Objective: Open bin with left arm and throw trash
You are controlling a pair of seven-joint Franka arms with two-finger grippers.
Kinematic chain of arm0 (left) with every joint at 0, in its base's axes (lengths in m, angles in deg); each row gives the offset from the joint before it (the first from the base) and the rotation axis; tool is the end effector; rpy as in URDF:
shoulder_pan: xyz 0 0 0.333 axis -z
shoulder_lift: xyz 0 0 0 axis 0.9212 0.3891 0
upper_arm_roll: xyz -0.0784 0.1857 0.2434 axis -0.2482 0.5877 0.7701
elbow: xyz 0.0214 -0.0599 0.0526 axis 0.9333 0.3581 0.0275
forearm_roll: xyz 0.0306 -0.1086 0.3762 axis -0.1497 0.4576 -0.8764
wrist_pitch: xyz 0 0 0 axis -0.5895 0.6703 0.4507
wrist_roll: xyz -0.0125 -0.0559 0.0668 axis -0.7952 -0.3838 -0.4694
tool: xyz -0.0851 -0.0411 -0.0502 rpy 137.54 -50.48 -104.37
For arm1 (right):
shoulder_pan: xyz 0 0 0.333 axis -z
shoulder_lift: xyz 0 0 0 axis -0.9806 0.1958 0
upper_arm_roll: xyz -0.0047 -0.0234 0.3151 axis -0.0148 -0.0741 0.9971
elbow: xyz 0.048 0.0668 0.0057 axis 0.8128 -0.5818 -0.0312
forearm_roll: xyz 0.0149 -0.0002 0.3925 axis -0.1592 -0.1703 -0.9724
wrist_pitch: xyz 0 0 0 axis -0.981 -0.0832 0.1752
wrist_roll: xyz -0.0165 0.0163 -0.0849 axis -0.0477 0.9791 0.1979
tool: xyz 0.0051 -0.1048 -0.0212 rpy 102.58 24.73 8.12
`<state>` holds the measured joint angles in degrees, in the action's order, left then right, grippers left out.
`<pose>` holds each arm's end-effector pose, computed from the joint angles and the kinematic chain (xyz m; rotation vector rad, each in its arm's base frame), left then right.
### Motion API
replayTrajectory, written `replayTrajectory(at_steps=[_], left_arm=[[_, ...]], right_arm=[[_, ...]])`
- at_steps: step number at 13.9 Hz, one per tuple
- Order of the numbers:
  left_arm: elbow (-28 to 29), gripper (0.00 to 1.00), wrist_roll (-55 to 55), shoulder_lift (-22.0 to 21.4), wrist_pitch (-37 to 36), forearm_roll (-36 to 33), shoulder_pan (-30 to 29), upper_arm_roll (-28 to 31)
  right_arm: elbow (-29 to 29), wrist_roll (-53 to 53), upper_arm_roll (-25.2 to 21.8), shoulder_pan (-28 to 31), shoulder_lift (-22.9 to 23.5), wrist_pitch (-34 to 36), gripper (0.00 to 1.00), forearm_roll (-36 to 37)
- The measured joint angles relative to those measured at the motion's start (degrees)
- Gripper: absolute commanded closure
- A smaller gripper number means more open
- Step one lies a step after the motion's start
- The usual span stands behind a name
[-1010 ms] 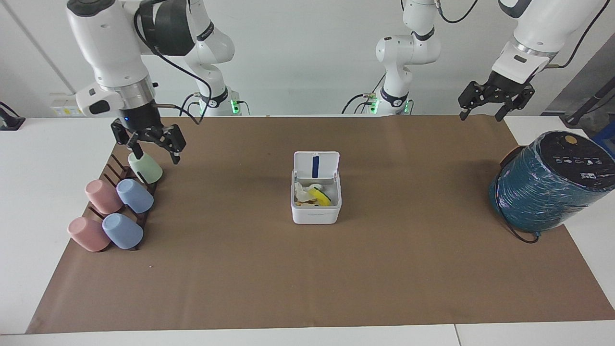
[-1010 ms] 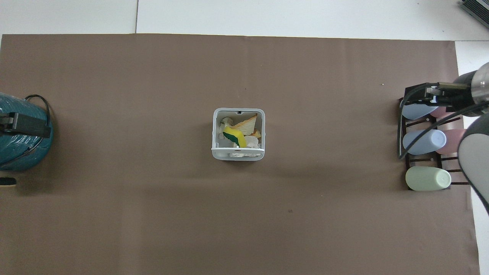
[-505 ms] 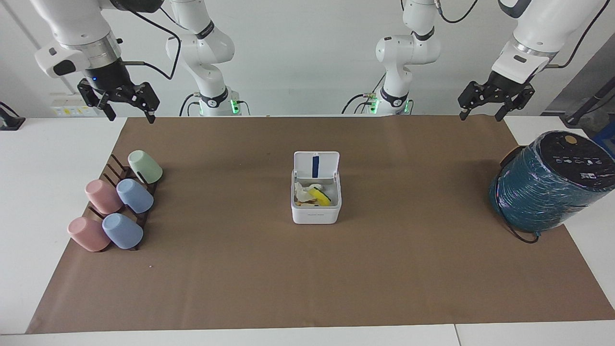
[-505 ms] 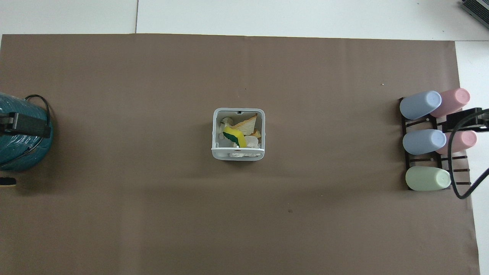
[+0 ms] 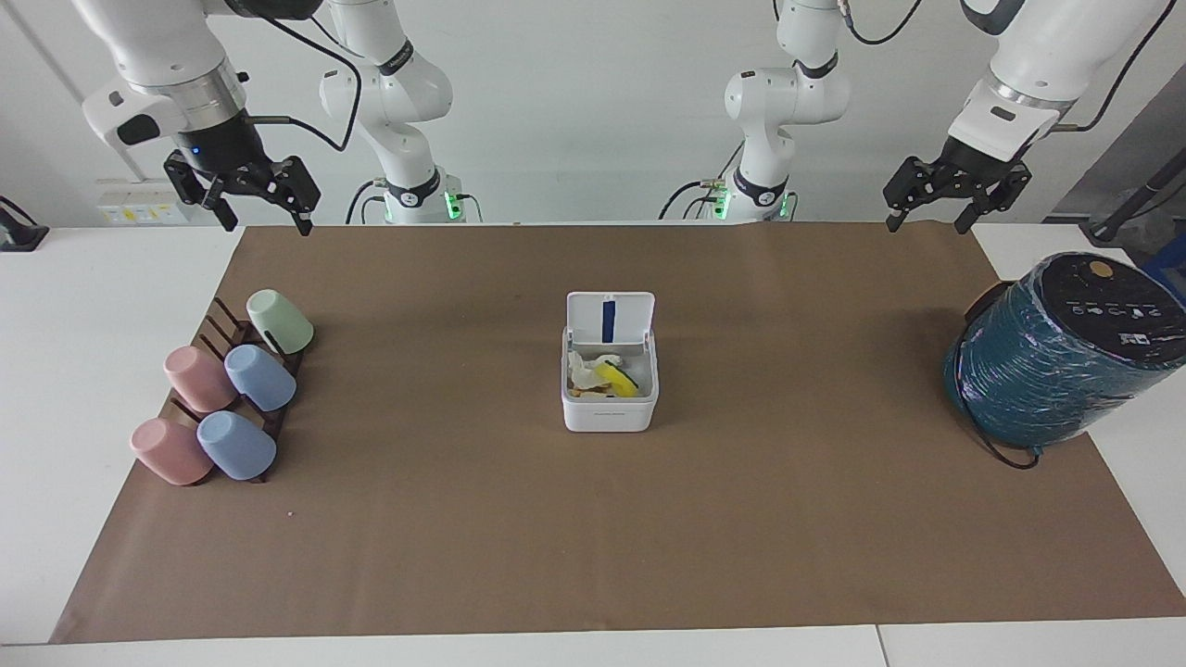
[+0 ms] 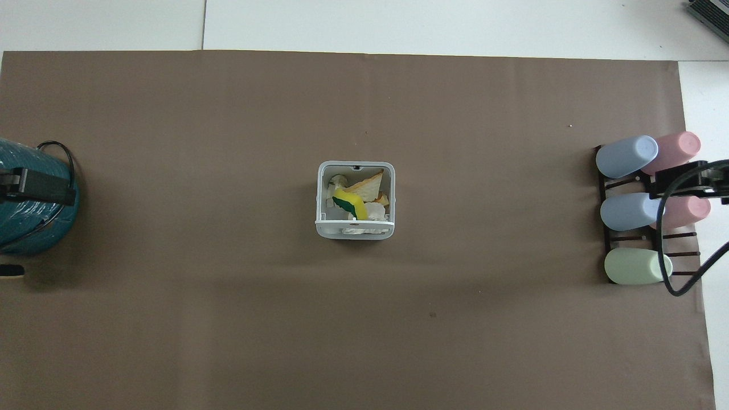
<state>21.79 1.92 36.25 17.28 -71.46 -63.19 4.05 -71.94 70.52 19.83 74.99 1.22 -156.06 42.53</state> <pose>0.5295 -0.0235 0.6500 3.1146 -0.1608 -0.0069 0.5317 -0.0118 0.6548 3.1165 -0.1475 0.0144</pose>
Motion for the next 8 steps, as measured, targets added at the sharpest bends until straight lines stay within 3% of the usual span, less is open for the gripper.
replayTrajectory(at_steps=[8], left_arm=[[0.0,0.00,0.1,0.0,0.0,0.0,0.0,0.0]], right_arm=[[-0.1,-0.3,0.0,1.0,0.0,1.0,0.00,0.0]])
